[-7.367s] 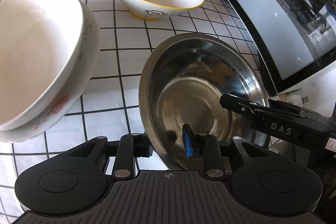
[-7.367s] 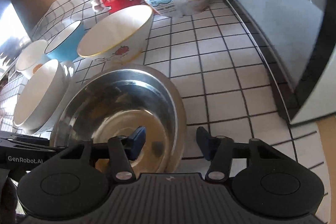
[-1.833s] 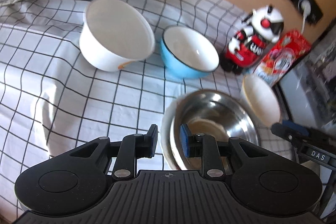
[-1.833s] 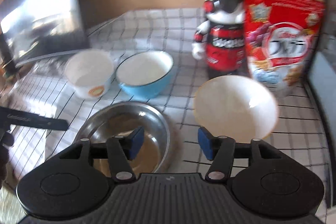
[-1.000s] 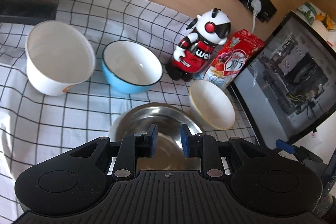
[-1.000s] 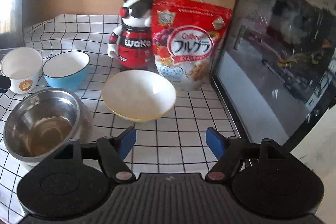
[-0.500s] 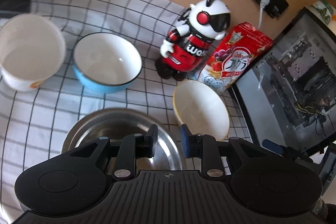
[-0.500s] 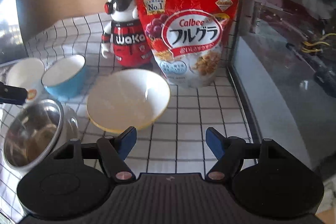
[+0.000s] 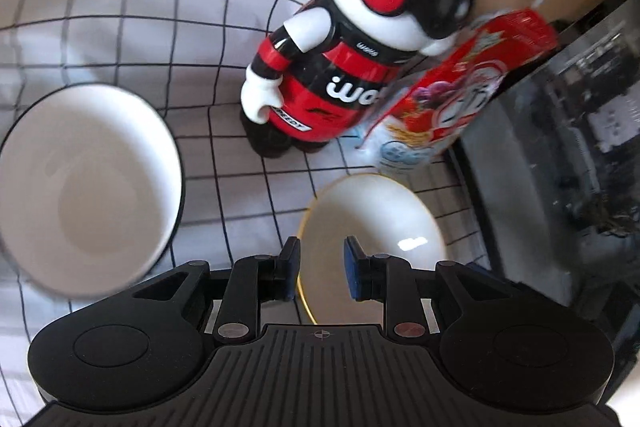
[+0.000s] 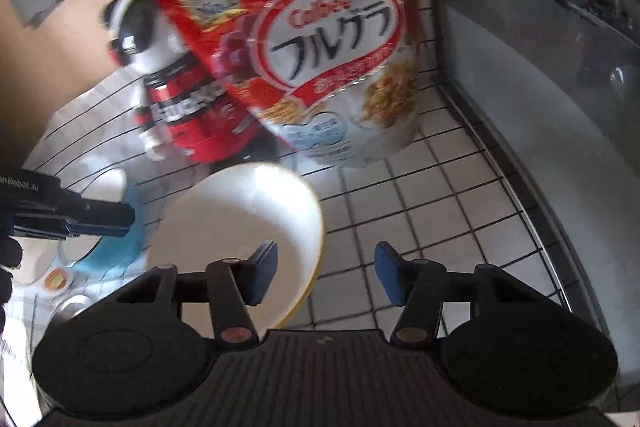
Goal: Organize plates and bowls
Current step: 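Open both tools and move them toward the yellow-rimmed bowl, then grasp the yellow-rimmed bowl's rim with the left tool while the right tool grips it too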
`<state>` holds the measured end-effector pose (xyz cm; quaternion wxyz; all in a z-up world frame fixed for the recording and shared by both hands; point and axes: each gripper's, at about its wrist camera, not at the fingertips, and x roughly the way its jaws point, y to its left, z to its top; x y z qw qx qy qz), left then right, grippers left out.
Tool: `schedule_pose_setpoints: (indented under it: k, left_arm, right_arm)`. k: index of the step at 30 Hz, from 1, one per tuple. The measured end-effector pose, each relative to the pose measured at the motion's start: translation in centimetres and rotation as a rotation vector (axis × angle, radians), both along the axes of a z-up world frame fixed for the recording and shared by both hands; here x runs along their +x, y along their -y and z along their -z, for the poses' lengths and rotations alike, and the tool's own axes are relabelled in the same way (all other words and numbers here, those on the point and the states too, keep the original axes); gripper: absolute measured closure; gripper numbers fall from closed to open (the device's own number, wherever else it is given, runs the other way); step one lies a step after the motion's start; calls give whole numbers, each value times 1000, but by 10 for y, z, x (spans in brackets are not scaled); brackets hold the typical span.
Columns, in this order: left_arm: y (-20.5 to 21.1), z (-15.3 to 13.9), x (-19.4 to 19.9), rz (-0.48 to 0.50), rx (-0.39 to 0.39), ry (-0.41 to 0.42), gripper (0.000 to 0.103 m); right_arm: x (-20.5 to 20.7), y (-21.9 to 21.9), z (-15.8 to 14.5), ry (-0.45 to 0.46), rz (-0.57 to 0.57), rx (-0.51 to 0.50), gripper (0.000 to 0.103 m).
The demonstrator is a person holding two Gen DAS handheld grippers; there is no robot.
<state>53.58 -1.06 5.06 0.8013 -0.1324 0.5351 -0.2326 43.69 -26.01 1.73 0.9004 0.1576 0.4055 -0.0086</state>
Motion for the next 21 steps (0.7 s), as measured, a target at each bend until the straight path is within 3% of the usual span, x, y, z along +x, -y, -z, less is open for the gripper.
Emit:
schedule_pose_setpoints:
  k: [2,9,13,17,21]
  left_arm:
    - [5,9,10,25,8,-21,77]
    - [26,43,33,109,39,-98,77]
    - [34,53,36,146,45,-118,77]
    - [41,57,35,133,96,-161,82]
    - [51,53,17,114,150,-196,82]
  right_arm:
    - [5,3,5,-24,5,36,57]
    - [27,-7,25,-92,-6,87,57]
    - [31,-13,35,-132,-5,127,78]
    - [28,-18,34,-141,-17,118,85]
    - [13,-12,28,-147,-26,87,85]
